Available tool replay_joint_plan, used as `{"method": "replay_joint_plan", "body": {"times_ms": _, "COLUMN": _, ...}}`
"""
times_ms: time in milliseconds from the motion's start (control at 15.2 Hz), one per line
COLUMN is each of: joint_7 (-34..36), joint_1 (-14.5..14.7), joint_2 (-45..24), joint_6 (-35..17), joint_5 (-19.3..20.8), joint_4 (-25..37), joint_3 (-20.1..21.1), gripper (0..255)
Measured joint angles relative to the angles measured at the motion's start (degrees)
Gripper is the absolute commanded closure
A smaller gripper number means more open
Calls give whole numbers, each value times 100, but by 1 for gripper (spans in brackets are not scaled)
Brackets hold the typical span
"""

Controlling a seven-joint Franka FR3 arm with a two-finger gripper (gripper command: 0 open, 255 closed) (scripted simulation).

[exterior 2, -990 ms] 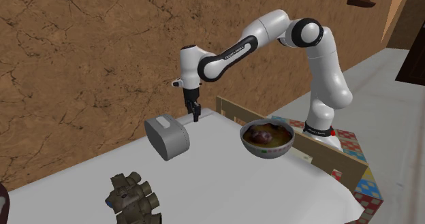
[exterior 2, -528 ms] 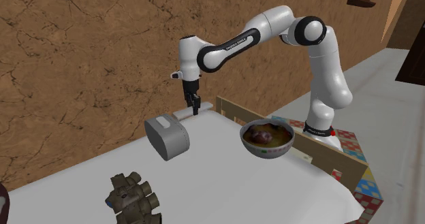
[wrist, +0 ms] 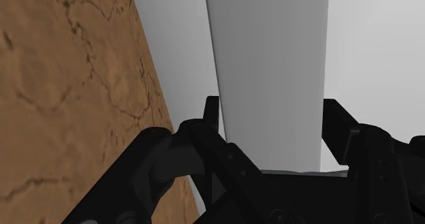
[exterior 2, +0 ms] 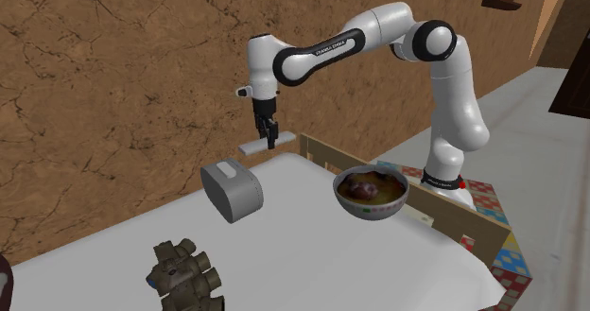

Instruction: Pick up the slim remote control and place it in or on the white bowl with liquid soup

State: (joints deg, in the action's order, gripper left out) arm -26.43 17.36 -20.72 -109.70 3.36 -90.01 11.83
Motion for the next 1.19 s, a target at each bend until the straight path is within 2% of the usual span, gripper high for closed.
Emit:
{"method": "replay_joint_plan", "body": {"times_ms": 726, "joint_7": 1, "joint_1": 25, "joint_2": 97, "joint_6": 794, "joint_5": -26, "joint_4": 701, "joint_3": 21, "gripper": 255}}
{"method": "replay_joint_plan", "body": {"times_ms": 858, "joint_7": 69, "joint_1": 46, "joint_2": 359, "joint_6": 721, "joint_5": -69, "joint_4": 368, "joint_3": 57, "gripper": 255}}
{"method": "replay_joint_plan", "body": {"times_ms": 1188, "joint_7": 328, "joint_1": 155, "joint_2": 1317, "joint_6": 383, "joint_5": -258, "joint_4": -905, "joint_3": 209, "gripper": 255}}
